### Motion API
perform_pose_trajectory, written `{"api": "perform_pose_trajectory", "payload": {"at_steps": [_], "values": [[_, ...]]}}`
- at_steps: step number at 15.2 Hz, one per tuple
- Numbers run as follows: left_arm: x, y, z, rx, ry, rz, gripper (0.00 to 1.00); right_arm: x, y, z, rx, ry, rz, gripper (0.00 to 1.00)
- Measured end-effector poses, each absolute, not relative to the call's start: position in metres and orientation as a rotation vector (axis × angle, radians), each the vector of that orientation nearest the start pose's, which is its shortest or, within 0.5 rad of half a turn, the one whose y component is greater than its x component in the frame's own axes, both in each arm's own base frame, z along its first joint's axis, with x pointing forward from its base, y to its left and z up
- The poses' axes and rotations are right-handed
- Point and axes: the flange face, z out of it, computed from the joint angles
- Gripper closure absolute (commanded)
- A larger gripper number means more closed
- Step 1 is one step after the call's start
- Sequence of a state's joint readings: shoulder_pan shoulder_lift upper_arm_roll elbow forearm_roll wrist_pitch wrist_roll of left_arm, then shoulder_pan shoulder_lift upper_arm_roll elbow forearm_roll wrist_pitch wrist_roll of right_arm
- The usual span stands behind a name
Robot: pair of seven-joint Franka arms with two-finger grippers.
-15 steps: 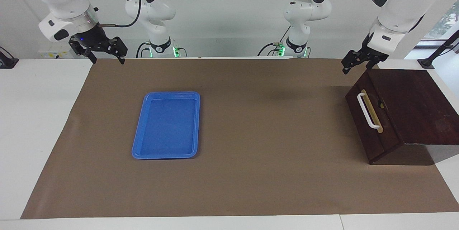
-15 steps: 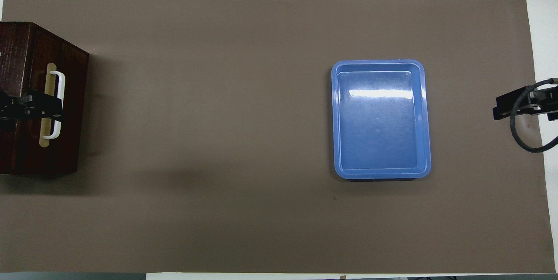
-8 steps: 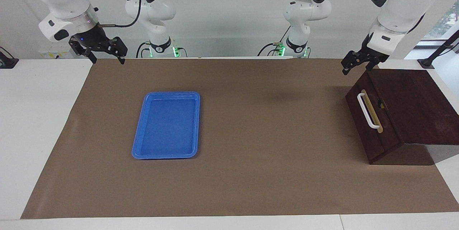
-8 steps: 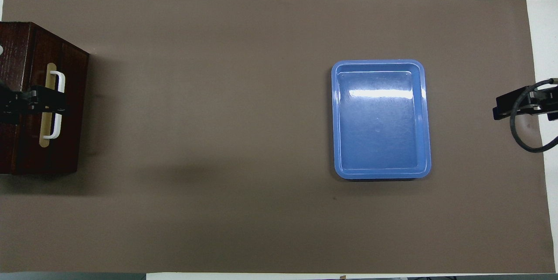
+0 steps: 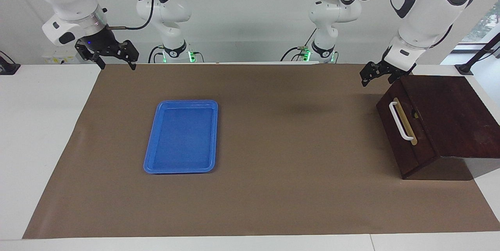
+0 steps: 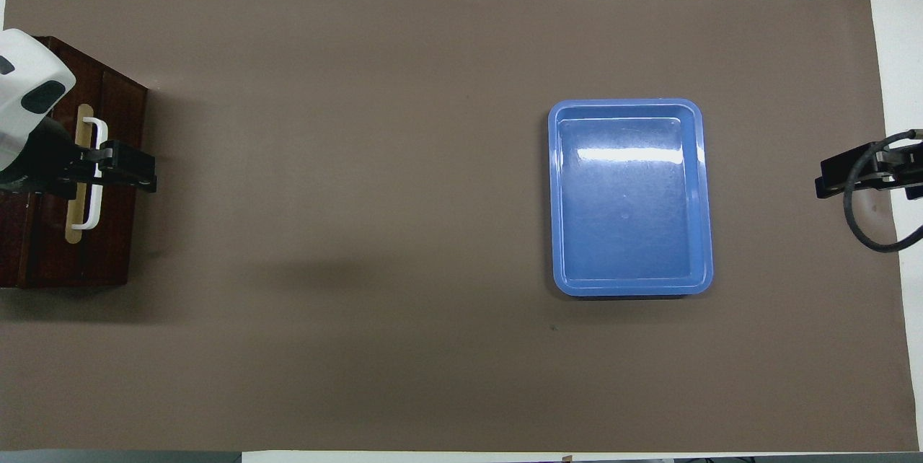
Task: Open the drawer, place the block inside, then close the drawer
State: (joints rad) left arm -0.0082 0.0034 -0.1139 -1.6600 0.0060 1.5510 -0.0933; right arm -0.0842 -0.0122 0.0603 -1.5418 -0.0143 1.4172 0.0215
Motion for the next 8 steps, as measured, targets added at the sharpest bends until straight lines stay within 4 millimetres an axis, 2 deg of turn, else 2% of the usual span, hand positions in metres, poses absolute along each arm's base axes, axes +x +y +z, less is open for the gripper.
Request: {"api": "perform_pose_trajectory", "payload": {"at_steps": [8], "values": [[0.5437, -0.0679, 0.5786, -3.137, 0.114, 0.191, 0.00, 0.5342, -0.0142, 0.6321, -3.151, 0.074, 0.177, 0.00]]}}
